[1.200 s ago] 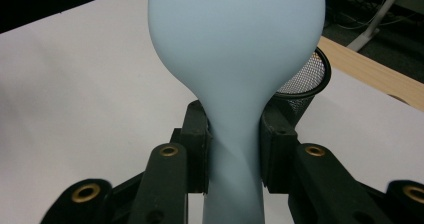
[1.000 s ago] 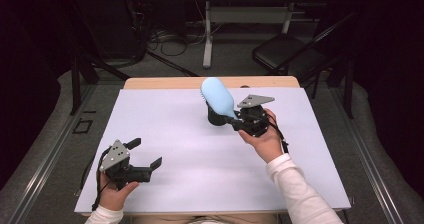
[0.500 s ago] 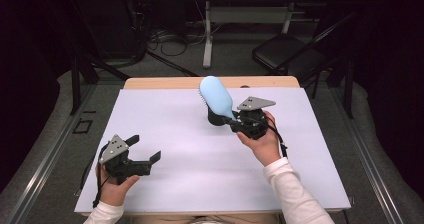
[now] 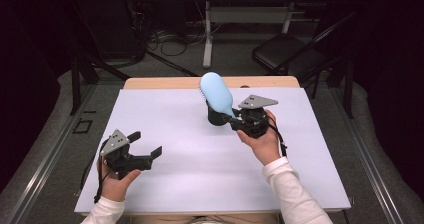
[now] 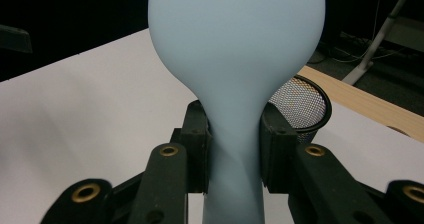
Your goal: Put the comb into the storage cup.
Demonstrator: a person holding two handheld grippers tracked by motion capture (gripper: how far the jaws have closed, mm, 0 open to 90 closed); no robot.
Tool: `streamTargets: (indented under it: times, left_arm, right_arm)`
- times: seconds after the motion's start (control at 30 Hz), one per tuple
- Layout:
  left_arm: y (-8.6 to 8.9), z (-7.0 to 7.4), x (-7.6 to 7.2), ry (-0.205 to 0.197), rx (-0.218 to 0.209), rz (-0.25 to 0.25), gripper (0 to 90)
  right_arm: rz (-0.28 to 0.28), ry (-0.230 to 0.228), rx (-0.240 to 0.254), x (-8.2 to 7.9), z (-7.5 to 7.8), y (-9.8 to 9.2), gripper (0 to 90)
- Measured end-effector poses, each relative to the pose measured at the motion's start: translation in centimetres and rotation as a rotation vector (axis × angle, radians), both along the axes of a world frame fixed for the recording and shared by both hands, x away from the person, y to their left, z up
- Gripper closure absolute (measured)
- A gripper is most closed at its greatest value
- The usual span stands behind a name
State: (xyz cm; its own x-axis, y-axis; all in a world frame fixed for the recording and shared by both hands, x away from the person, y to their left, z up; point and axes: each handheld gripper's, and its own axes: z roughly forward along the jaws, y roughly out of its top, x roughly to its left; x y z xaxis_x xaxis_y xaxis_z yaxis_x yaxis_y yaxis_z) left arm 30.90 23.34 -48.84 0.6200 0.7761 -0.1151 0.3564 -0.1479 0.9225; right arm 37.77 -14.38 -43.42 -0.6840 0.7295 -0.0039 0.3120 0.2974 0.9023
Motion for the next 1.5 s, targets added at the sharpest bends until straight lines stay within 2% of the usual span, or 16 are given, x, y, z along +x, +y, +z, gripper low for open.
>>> streamTargets:
  times: [0.27, 0.6, 0.83, 1.0, 1.1, 1.5]
  left_arm:
    - [-0.9, 1.4, 1.1, 0.004, -0.031, -0.028, 2.5]
    - [-2.2, 2.8, 2.3, 0.006, -0.024, -0.067, 2.5]
    - [-2.8, 4.0, 3.3, 0.041, -0.061, -0.087, 2.5]
    - [-3.4, 5.0, 3.8, 0.061, -0.034, -0.106, 2.5]
    - [-3.9, 5.6, 4.2, 0.068, -0.031, -0.12, 2.5]
    - [-5.7, 7.6, 5.7, 0.108, -0.064, -0.174, 2.6]
  right_arm:
    - [-0.007, -0.011, 0.009, -0.1, -0.1, -0.3, 69.5]
    - [-0.001, -0.004, 0.003, -0.2, -0.6, -0.2, 69.6]
    - [-0.003, -0.003, 0.01, -0.2, -0.7, -0.2, 69.6]
    - [0.004, -0.004, 0.007, -0.2, -0.8, -0.1, 69.5]
    - [0.004, -0.004, 0.009, -0.3, -0.8, -0.1, 69.6]
    - [0.001, -0.013, 0.015, -0.4, -0.8, -0.2, 69.5]
